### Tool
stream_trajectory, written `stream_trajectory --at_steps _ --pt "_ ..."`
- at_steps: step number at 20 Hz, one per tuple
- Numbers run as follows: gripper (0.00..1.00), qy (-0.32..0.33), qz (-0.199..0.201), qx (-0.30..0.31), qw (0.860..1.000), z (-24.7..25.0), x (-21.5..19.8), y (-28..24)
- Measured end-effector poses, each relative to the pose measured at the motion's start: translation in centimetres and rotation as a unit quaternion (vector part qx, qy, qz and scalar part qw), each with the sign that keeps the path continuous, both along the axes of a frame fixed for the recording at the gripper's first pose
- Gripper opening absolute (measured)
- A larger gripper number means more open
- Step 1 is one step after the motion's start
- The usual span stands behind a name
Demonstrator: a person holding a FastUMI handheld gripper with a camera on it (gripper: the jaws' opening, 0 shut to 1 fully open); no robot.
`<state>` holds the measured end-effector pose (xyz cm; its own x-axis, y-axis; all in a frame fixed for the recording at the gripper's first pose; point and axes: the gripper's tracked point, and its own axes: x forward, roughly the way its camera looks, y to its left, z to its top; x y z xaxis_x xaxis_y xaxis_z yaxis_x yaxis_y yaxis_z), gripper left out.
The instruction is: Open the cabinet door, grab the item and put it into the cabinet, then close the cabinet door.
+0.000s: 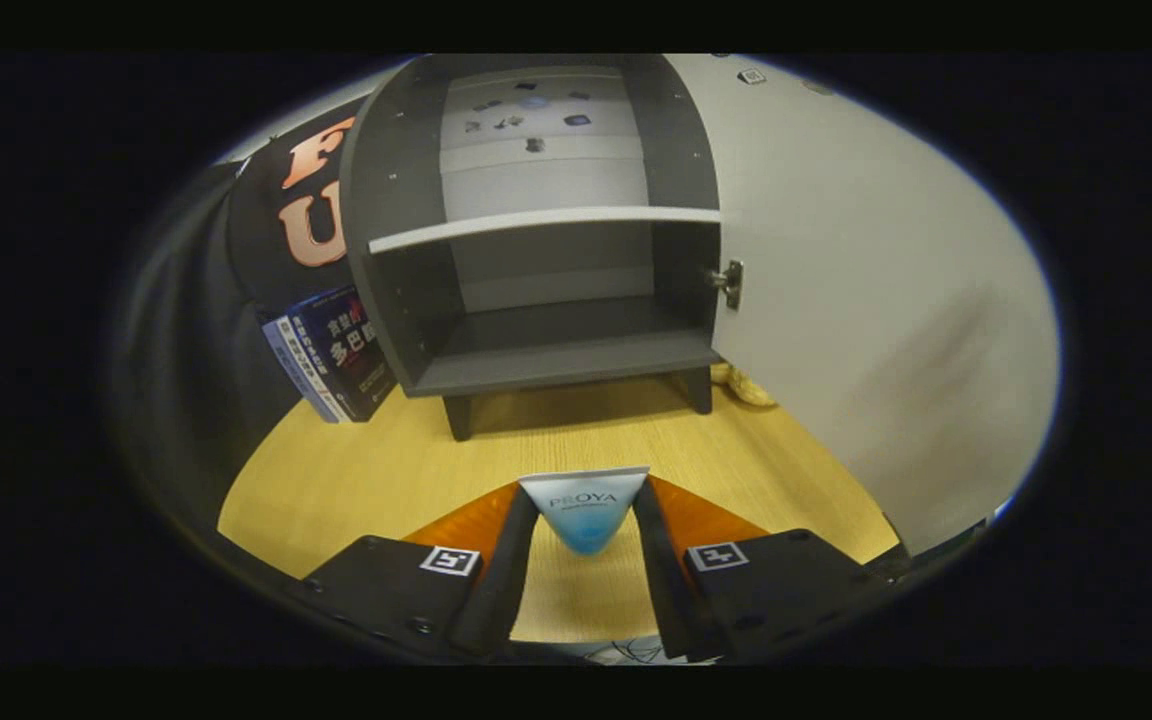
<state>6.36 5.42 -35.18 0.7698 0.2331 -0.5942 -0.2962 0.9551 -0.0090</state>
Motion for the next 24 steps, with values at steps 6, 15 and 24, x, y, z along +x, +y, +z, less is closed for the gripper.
stream_trajectory --at_steps 6,15,24 --pt "0.61 -0.046 0.020 0.017 0.999 11.1 3.8 4.2" --pt "0.61 -0.080 0.044 0.009 0.996 21.2 10.0 9.0" --pt "0.61 -0.088 0.035 -0.015 0.995 24.4 18.3 11.7"
